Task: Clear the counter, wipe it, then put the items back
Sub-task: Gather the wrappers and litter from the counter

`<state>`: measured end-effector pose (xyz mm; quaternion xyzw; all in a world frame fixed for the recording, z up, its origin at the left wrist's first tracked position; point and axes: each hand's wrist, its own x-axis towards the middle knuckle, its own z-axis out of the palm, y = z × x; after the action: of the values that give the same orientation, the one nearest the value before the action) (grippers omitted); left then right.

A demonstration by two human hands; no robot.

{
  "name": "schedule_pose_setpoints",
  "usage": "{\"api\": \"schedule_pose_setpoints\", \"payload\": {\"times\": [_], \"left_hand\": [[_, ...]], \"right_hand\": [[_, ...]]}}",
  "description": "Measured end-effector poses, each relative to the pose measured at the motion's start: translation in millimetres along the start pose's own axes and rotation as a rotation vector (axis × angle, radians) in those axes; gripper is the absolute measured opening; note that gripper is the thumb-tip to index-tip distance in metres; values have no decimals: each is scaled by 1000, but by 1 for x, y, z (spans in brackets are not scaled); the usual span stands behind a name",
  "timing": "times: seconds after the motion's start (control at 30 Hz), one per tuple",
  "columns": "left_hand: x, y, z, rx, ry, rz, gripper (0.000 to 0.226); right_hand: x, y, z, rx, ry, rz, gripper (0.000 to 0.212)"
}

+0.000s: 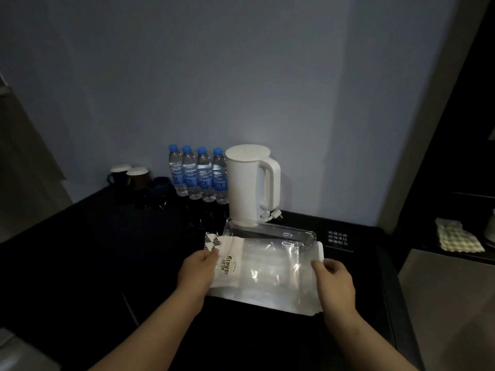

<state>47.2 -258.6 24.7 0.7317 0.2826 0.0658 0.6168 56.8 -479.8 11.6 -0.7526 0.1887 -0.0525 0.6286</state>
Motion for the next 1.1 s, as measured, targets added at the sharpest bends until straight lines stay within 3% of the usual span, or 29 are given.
{"api": "schedule_pose_setpoints", "payload": {"times": [0.2,0.37,0.53,0.83,0.97,1.1], "left_hand": [[-80,-20,9,96,-5,128,14],[-162,-43,17,212,-138,170,11],[-233,-51,52,548,-253,242,26],[-319,-36,228,1008,-301,467,28],[-345,-39,318,1060,-328,399,25],[-356,-45,372,975,-361,268,27]], "right_hand": [[-54,22,-69,29,44,-6,41],[-104,52,-141,-14,106,41,37],[-132,78,-216,-23,166,93,33],[-82,125,-384,-32,245,148,31],[-43,154,-462,-68,212,231,21],[-7,185,-504,-79,151,358,33]]}}
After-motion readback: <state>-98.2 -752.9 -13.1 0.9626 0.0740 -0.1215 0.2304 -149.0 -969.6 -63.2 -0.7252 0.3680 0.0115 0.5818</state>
